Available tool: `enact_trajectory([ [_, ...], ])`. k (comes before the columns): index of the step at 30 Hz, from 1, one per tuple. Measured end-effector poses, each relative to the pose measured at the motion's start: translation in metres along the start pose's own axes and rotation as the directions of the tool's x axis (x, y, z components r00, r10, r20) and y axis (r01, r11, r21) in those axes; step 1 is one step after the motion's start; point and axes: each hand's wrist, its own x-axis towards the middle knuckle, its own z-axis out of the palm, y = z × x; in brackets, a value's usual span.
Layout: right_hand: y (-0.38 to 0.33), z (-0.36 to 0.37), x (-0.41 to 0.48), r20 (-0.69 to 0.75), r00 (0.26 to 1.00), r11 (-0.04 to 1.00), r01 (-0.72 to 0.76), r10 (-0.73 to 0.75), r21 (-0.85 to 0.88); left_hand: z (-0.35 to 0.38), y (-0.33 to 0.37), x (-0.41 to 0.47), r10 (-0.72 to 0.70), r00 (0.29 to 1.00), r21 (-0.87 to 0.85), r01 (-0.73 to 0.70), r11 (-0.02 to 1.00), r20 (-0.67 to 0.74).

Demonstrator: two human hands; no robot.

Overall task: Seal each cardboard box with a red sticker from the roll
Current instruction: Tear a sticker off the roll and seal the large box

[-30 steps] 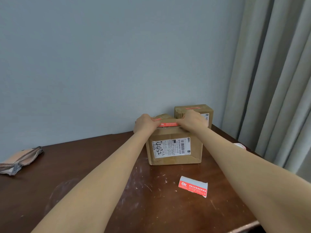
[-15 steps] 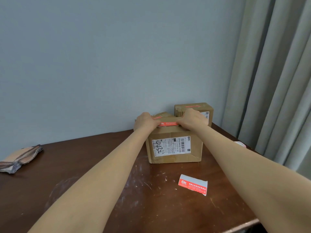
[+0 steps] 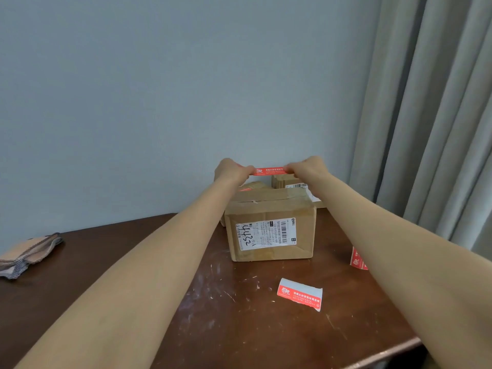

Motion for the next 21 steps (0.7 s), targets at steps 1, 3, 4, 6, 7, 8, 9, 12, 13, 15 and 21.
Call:
enact_trajectory([
  [1, -0.001, -0.002, 0.000, -0.002, 1.000, 1.000, 0.000, 0.000, 0.000, 0.000, 0.002, -0.001, 0.004, 1.000, 0.003, -0.004, 1.000, -0.001],
  [3, -0.004, -0.005, -0.001, -0.011, 1.000, 1.000, 0.004, -0.004, -0.011, 0.000, 0.005, -0.002, 0.015, 1.000, 0.005, -0.015, 1.000, 0.000],
  [4, -0.005, -0.005, -0.001, -0.014, 1.000, 1.000, 0.007, -0.007, -0.015, -0.001, 0.006, -0.002, 0.019, 1.000, 0.004, -0.019, 1.000, 0.004],
  [6, -0.004, -0.005, -0.001, -0.017, 1.000, 1.000, 0.017, -0.017, -0.027, -0.002, 0.007, -0.003, 0.010, 1.000, -0.019, -0.010, 1.000, 0.008],
  [7, -0.003, -0.004, -0.002, -0.015, 1.000, 0.999, 0.021, -0.021, -0.035, -0.003, 0.006, -0.004, 0.000, 1.000, -0.038, 0.000, 0.999, 0.009],
  [8, -0.002, -0.001, -0.002, -0.006, 1.000, 0.999, 0.024, -0.024, -0.042, -0.004, 0.004, -0.006, -0.013, 1.000, -0.058, 0.014, 0.998, 0.011],
  [9, 0.000, 0.002, -0.002, 0.010, 1.000, 0.999, 0.025, -0.025, -0.044, -0.005, 0.001, -0.007, -0.027, 1.000, -0.080, 0.028, 0.996, 0.014],
  [12, 0.005, 0.013, -0.002, 0.049, 0.999, 0.999, 0.013, -0.011, -0.050, -0.007, -0.009, -0.008, -0.063, 0.997, -0.097, 0.067, 0.993, 0.046],
  [13, 0.007, 0.017, -0.002, 0.060, 0.998, 0.998, 0.010, -0.006, -0.065, -0.007, -0.013, -0.008, -0.074, 0.996, -0.096, 0.079, 0.992, 0.057],
  [15, 0.010, 0.023, -0.003, 0.085, 0.996, 0.996, -0.003, 0.010, -0.087, -0.006, -0.020, -0.008, -0.097, 0.993, -0.107, 0.104, 0.989, 0.071],
  [21, 0.019, 0.029, -0.006, 0.103, 0.994, 0.994, -0.020, 0.032, -0.112, 0.000, -0.034, -0.008, -0.103, 0.993, -0.101, 0.108, 0.989, 0.053],
])
